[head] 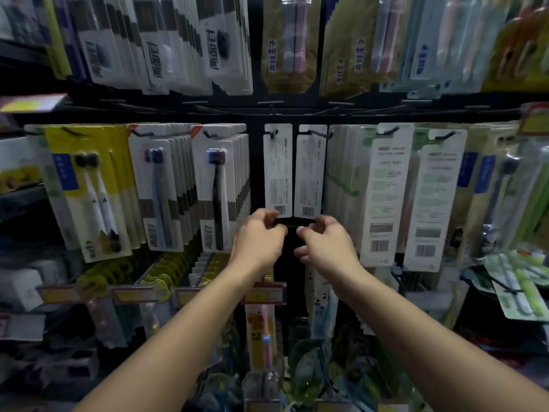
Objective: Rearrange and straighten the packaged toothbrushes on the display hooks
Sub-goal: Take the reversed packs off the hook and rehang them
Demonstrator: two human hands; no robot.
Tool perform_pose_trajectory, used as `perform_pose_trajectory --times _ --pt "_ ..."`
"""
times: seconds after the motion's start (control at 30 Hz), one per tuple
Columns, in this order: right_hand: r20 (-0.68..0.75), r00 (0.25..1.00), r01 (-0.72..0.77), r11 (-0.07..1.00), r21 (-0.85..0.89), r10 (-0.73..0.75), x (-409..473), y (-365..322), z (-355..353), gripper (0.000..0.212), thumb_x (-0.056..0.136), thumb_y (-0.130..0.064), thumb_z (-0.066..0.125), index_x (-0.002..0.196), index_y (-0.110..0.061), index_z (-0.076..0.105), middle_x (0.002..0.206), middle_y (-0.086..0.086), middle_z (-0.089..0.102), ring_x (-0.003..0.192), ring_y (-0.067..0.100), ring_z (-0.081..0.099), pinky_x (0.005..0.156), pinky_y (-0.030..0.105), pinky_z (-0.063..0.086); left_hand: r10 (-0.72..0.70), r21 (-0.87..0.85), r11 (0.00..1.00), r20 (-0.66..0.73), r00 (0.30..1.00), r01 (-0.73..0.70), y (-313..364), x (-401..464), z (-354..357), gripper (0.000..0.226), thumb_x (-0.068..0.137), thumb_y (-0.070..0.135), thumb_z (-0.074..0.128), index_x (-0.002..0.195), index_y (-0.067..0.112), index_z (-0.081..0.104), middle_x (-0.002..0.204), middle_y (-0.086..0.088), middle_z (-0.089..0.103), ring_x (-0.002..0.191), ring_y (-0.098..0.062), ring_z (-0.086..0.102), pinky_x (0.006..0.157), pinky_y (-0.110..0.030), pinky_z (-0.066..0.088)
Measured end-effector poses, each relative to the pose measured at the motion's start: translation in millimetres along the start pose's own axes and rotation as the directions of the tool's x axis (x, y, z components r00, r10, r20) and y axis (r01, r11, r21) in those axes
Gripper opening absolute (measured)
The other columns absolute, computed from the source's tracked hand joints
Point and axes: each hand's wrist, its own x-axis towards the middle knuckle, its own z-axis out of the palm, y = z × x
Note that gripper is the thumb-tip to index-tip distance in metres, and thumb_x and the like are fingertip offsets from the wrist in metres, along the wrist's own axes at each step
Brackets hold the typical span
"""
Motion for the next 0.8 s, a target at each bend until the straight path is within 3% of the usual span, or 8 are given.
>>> perform_pose_trajectory --times 0.1,0.17,0.27,0.37,0.47,0.63,0.7,0.8 --pt "-0.04 0.995 -0.086 0.995 0.056 0.088 30.8 -4.7 16.7 0.06 0.098 -0.035 0.062 0.152 -0.025 0.039 0.122 0.003 0.065 0.084 0.025 0.076 0.083 0.048 0.064 -0.097 -0.037 0.995 -0.017 0.995 0.097 -5.2 31.1 15.0 0.045 0.098 0.029 0.065 0.142 0.032 0.057 0.137 0.003 0.063 0.117 -0.021 0.062 0.1 -0.043 0.056" --pt "-0.083 0.989 -0.115 0.991 0.062 0.12 52.7 -4.9 26.9 0.051 0.091 -0.041 0.058 0.139 -0.026 0.047 0.115 0.009 0.069 0.085 0.029 0.075 0.079 0.05 0.065 -0.123 -0.013 0.992 -0.016 0.992 0.122 -8.1 50.9 23.8 0.05 0.095 0.029 0.065 0.144 0.029 0.055 0.139 -0.002 0.062 0.118 -0.026 0.064 0.098 -0.047 0.058" --pt "-0.127 0.982 -0.127 0.989 0.08 0.137 79.7 -5.2 37.3 0.044 0.091 -0.038 0.056 0.132 -0.022 0.05 0.123 0.009 0.067 0.096 0.032 0.073 0.083 0.051 0.064 -0.141 -0.087 0.986 0.038 0.989 0.144 -11.4 75.3 34.7 0.057 0.095 0.025 0.062 0.151 0.023 0.048 0.132 -0.002 0.06 0.117 -0.029 0.064 0.099 -0.049 0.057" --pt "-0.208 0.969 -0.121 0.991 0.061 0.131 98.8 -10.2 39.9 0.041 0.098 -0.028 0.056 0.136 -0.014 0.053 0.128 0.008 0.064 0.109 0.032 0.067 0.089 0.038 0.057 -0.253 -0.218 0.942 0.044 0.966 0.256 -10.4 97.5 43.3 0.06 0.095 0.024 0.062 0.152 0.025 0.042 0.118 0.001 0.059 0.108 -0.027 0.065 0.094 -0.047 0.06" --pt "-0.282 0.953 -0.11 0.994 0.019 0.111 119.2 -7.2 43.8 0.046 0.1 -0.024 0.056 0.143 -0.008 0.051 0.137 0.011 0.06 0.122 0.031 0.059 0.088 0.029 0.042 -0.287 -0.284 0.915 0.039 0.957 0.286 -13.6 118.2 53.5 0.077 0.076 0.036 0.058 0.15 0.026 0.038 0.134 -0.005 0.055 0.114 -0.031 0.062 0.097 -0.05 0.058" --pt "-0.318 0.935 -0.181 0.982 -0.048 0.156 136.2 -2.7 56.5 0.073 0.094 -0.021 0.063 0.157 -0.001 0.032 0.16 0.018 0.04 0.146 0.037 0.041 0.118 0.041 0.037 -0.305 -0.214 0.935 -0.076 0.949 0.283 -17.8 141.8 64.1 0.067 0.095 0.022 0.061 0.156 0.022 0.033 0.146 -0.01 0.047 0.129 -0.037 0.054 0.105 -0.052 0.053" --pt "-0.328 0.929 -0.2 0.978 -0.061 0.17 141.1 -0.6 60.4 0.078 0.094 -0.023 0.065 0.158 0.0 0.028 0.162 0.019 0.035 0.147 0.038 0.039 0.119 0.046 0.036 -0.311 -0.182 0.939 -0.099 0.945 0.29 -22.7 149.7 66.9 0.07 0.098 0.021 0.06 0.159 0.019 0.028 0.15 -0.012 0.044 0.134 -0.037 0.051 0.109 -0.052 0.05" --pt "-0.344 0.924 -0.205 0.975 -0.081 0.165 146.6 2.4 62.7 0.078 0.095 -0.024 0.064 0.159 0.0 0.026 0.161 0.018 0.036 0.145 0.038 0.041 0.117 0.045 0.038 -0.293 -0.188 0.943 -0.08 0.953 0.275 -29.4 154.7 71.1 0.06 0.096 0.023 0.062 0.15 0.019 0.037 0.141 -0.012 0.05 0.127 -0.037 0.056 0.104 -0.05 0.054"
